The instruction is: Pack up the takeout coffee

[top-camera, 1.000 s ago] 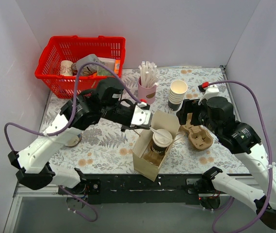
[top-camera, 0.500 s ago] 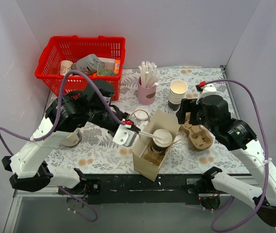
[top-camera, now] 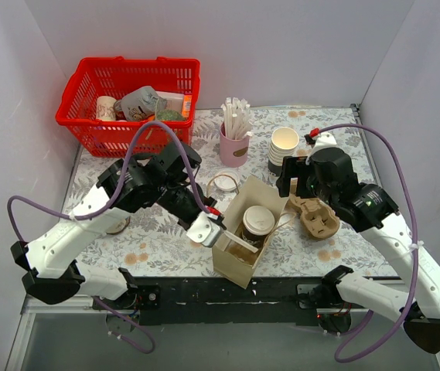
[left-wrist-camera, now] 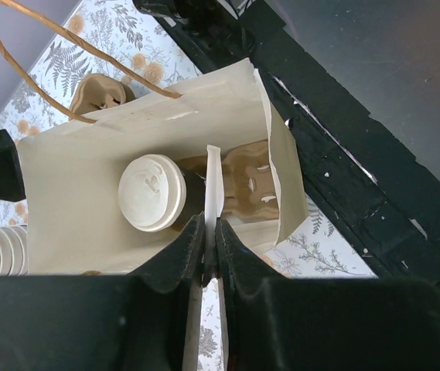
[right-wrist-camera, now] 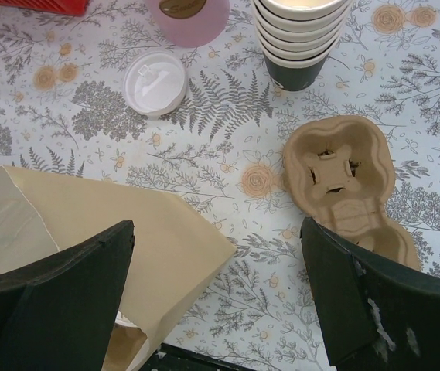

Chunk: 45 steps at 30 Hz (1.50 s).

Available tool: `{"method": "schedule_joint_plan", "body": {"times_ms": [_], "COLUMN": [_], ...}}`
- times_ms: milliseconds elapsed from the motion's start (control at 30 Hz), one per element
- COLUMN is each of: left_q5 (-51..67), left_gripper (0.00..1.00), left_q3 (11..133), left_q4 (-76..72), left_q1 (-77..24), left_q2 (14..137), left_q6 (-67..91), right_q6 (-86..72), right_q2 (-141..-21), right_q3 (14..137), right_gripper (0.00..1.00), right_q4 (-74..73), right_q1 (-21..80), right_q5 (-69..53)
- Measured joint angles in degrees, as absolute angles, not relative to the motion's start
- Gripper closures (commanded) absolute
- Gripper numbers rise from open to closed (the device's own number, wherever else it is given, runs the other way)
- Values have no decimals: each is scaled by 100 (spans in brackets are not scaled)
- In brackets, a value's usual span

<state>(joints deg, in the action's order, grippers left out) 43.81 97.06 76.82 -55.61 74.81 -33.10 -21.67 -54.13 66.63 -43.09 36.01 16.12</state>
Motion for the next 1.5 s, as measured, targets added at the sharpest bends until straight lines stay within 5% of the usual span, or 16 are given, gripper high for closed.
{"method": "schedule_joint_plan", "body": {"times_ms": [133,333,367,400,533,867,1100,1200,1500], "left_q5": [4429,4442,4442,4447,4445,2322,-1216,-1476,-1011], "left_gripper": [60,48,13,2,2,2,2,2,2], "left_q3": [9699,9701,9712,9730,9815,9347,12245,12999,11332], "left_q4": [7677,7682,7684,7682,7397,2834,2626,3153,3927], "left_q1": [-5577,-5579,-5579,-5579,-5586,-5603,-5498,-4987,-2425], "left_q2": [7476,7476,7476,7478,7461,7472,9502,10239,10409], "left_q6": [-3336,-3299,-3286,-3267,-2679,1929,4250,5068,6930], "right_q6": [-2198,-2220,-2222,-2224,-2239,-2381,-2644,-2639,-2508], "right_q2": [-5419,-5419,-5419,-5419,-5393,-5371,-5561,-5802,-6187], "right_q3": [6659,6652,6652,6650,6619,6573,6595,6598,6246], "right_gripper": [4,4,4,4,4,2,2,2,2], "right_q4": [-4307,-4303,-4303,-4303,-4270,-4215,-4316,-4276,-3297], "right_q1": [3601,3599,3599,3601,3599,3597,3533,3135,827], "right_q5": [1579,1500,1492,1481,1479,1553,2217,2178,1015]}}
